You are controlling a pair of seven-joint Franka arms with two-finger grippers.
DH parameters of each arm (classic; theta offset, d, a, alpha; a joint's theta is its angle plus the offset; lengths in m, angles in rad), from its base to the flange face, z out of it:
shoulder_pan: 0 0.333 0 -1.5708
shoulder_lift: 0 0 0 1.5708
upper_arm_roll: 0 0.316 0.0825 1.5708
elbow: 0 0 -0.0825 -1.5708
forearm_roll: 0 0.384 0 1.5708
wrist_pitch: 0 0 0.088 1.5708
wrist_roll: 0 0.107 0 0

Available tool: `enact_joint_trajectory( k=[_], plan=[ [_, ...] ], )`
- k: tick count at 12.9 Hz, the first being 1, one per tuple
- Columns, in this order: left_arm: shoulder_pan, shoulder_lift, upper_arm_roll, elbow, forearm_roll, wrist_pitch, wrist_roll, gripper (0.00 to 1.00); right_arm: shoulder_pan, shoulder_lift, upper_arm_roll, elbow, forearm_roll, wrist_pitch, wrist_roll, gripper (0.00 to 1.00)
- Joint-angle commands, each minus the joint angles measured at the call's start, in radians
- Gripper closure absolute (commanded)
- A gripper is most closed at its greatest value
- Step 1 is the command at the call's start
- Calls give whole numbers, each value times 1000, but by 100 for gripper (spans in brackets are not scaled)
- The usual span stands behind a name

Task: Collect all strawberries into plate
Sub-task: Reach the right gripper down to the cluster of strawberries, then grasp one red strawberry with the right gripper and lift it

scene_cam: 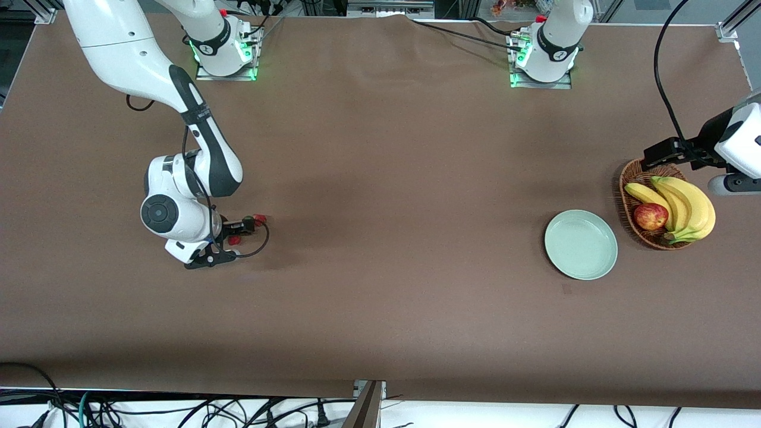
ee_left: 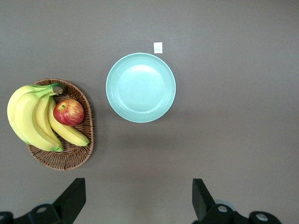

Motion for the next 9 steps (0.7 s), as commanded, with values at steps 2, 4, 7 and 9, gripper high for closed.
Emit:
enact_joint_trajectory(
  k=[2,4,7,9],
  plan=[
    [1,16,0,35,20,-22,21,0,-6,-28,3,-27,17,21,0,28],
    [1,15,0,35,20,-22,21,0,-7,-21,3,-20,17,38,0,31],
    [1,19,1,35,17,-22,21,0,-4,2,3,-15,18,81,2,46],
    [1,19,1,37,17,-22,21,0,-4,2,3,-15,18,81,5,67]
  ],
)
